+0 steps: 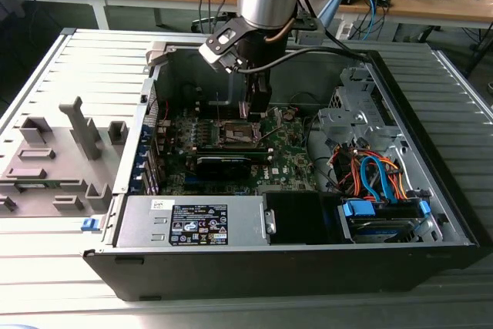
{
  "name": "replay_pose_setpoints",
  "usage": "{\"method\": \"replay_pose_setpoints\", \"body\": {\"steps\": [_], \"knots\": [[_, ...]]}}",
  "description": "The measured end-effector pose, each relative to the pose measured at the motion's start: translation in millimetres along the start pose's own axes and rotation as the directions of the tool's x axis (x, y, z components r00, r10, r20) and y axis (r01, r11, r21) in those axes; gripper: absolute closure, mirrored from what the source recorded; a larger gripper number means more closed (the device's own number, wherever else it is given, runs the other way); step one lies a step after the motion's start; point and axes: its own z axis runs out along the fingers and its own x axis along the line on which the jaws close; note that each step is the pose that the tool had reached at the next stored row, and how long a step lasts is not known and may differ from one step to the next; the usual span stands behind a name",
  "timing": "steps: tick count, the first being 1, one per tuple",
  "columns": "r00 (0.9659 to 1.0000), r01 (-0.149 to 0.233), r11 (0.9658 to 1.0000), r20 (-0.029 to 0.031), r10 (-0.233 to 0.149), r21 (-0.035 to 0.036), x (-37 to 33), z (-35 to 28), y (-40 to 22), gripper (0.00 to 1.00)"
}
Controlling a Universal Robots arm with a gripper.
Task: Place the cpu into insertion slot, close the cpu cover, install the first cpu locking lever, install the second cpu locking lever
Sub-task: 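Place the cpu into insertion slot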
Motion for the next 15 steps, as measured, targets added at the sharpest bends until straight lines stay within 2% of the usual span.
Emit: {"method": "replay_pose_setpoints", "body": {"steps": [15], "knots": [[1.0000,0.000,1.0000,0.0000,0.000,0.0000,0.1,3.4,-1.8,0.45]]}}
